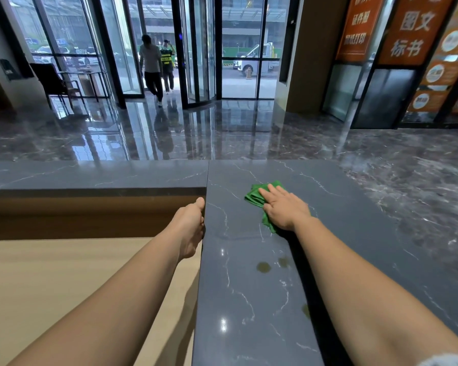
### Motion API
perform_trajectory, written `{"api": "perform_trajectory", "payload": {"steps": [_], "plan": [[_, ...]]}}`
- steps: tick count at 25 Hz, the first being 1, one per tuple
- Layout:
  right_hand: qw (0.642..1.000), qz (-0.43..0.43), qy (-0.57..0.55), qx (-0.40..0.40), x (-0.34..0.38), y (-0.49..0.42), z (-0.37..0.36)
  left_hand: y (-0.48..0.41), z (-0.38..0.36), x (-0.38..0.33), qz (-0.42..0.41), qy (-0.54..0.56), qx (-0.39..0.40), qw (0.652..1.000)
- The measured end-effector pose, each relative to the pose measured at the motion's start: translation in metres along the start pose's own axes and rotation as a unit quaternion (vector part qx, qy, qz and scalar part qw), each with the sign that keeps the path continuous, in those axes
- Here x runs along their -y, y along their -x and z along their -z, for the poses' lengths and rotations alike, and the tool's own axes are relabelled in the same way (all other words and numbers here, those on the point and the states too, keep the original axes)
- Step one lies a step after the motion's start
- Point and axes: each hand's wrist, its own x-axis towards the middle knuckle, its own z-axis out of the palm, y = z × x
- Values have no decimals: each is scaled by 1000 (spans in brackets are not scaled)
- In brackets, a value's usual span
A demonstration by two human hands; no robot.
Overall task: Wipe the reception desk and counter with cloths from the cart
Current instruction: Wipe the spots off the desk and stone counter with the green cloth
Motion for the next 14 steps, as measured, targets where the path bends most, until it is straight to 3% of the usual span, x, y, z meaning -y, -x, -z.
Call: {"api": "perform_trajectory", "payload": {"steps": [6,11,14], "plan": [[995,-102,-17,-5,-35,17,2,-2,13,8,17,-1,-17,1000],[979,-199,-33,-22,14,18,-2,-6,15,12,20,24,-9,999],[977,-206,-35,-42,63,16,-7,-5,16,13,20,39,1,999]]}}
